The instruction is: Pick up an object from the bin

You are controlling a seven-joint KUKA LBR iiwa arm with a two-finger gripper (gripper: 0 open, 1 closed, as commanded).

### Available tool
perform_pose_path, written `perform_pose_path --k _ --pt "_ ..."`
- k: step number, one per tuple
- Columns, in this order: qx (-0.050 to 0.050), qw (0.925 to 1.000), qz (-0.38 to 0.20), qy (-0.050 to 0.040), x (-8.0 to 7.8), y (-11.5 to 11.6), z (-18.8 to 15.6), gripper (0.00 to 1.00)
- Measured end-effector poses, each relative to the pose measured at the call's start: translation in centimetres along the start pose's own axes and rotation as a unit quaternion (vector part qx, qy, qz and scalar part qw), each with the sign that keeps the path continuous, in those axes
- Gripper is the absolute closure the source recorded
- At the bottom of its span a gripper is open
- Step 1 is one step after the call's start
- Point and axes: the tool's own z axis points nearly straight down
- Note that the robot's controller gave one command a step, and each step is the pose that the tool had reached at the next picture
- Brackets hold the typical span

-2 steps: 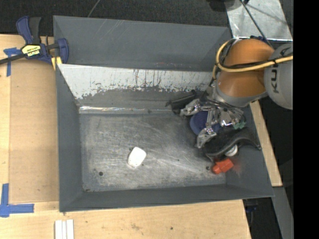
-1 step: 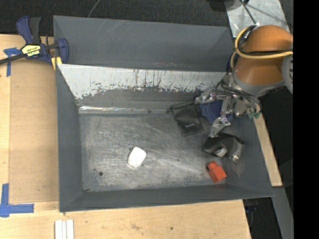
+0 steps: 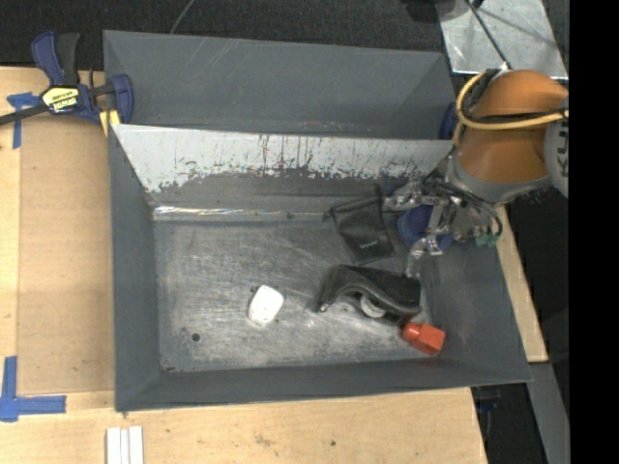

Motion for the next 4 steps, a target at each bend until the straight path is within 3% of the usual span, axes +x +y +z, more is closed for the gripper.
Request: perform_pose_path --k 1,2,3,4 --pt "0.004 0.9981 -0.061 0.0043 5.6 9.8 -3.9 0.00" --pt "0.005 0.9866 -0.163 0.0035 0.7 10.3 -1.2 0.00" --pt "0.004 0.9699 -0.243 0.0051 8.5 10.8 -2.0 0.00" --pt "0.005 0.9586 -0.285 0.0047 3.0 6.5 0.0 0.00"
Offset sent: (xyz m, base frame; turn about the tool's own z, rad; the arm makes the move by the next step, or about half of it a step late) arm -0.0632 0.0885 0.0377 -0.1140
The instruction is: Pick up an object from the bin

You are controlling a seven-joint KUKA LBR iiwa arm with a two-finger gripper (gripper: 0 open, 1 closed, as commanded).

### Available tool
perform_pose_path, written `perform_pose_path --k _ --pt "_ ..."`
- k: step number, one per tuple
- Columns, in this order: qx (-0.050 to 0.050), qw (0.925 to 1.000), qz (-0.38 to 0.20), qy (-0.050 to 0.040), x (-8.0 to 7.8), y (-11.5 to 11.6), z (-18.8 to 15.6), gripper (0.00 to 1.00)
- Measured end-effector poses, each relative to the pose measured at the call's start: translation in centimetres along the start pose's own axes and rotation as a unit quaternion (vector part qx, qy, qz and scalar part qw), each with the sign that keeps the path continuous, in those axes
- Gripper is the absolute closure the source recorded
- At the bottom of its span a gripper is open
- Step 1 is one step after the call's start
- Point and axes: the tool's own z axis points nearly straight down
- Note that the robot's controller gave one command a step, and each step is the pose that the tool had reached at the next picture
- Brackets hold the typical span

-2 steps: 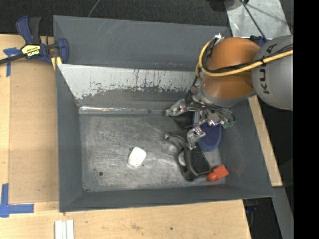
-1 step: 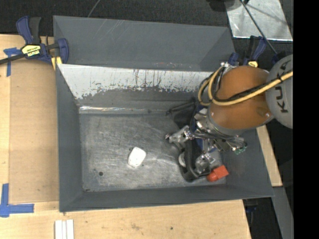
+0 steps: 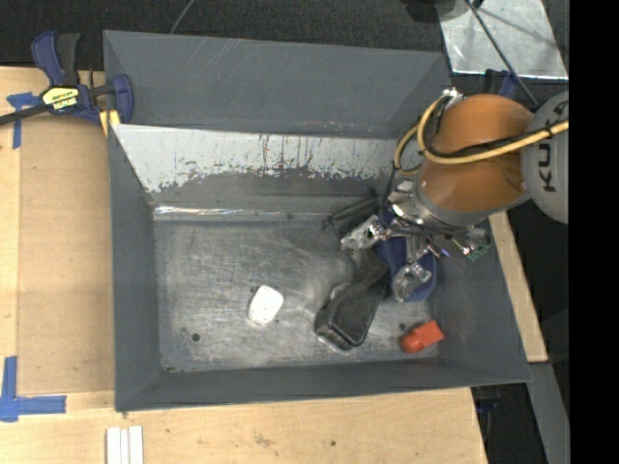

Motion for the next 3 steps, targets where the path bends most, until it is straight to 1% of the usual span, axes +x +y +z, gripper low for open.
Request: perform_pose_path --k 1,2,3 --pt "-0.005 0.9827 -0.185 0.0002 -0.6 -2.3 3.7 0.00" --pt "-0.004 0.9826 -0.186 0.0001 -0.6 -2.3 3.5 1.00" --pt "0.000 0.9457 -0.325 -0.0006 -2.6 -1.1 -13.1 1.00"
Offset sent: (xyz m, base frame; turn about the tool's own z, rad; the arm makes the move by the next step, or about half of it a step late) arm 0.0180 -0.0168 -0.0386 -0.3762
